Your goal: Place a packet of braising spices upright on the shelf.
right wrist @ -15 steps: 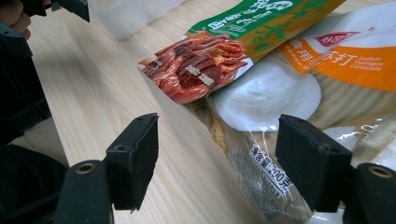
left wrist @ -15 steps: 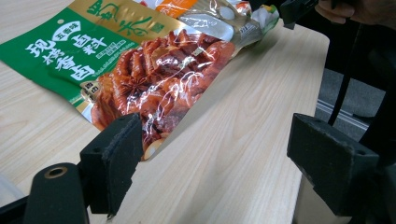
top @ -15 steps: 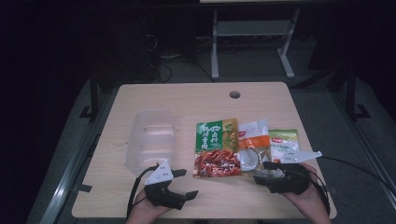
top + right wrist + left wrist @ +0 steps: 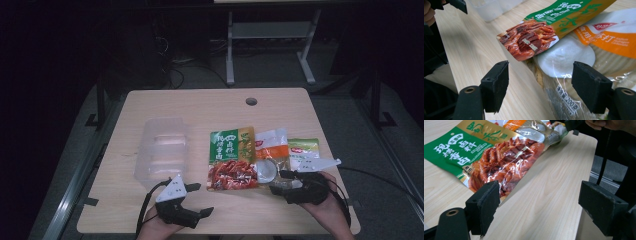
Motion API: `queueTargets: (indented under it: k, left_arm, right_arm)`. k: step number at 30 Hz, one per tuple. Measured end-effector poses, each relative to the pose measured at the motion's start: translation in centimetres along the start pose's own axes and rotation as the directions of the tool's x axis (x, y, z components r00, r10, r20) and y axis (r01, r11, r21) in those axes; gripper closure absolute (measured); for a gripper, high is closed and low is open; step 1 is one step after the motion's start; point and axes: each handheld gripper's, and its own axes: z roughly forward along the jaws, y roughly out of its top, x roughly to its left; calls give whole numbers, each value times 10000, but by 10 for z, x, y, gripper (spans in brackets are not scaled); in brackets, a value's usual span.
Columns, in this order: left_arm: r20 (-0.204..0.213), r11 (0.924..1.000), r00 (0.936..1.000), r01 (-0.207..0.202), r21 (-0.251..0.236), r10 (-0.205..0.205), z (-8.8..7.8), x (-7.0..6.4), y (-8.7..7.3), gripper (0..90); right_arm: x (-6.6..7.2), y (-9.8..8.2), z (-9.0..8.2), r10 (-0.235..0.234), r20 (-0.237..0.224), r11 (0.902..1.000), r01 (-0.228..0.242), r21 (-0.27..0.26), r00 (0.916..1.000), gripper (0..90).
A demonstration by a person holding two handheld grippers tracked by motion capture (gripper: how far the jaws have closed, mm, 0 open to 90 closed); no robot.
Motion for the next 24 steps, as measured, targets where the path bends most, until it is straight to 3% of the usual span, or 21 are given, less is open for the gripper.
queueTargets:
  k: [6, 11, 16, 24]
  left_arm:
    - [37, 9999, 9999, -142, 71, 142, 2, -2, 0, 171]
    - [37, 10000, 10000, -30, -6, 30, 2, -1, 0, 171]
    - [-42, 9999, 9998, -168, 15, 168, 1, -1, 0, 171]
    - [-90, 9998, 9998, -193, -47, 192, -2, 0, 1, 171]
  right_arm:
    - [-2, 10, 4, -71, -47, 10000, 71, 66, 10000, 289]
    - [-2, 24, 4, -248, -16, 9996, 248, 93, 9997, 302]
    - [-6, 41, 11, -348, -155, 9991, 352, 249, 9993, 309]
    - [-14, 66, 28, -20, -123, 9964, 30, 853, 9999, 310]
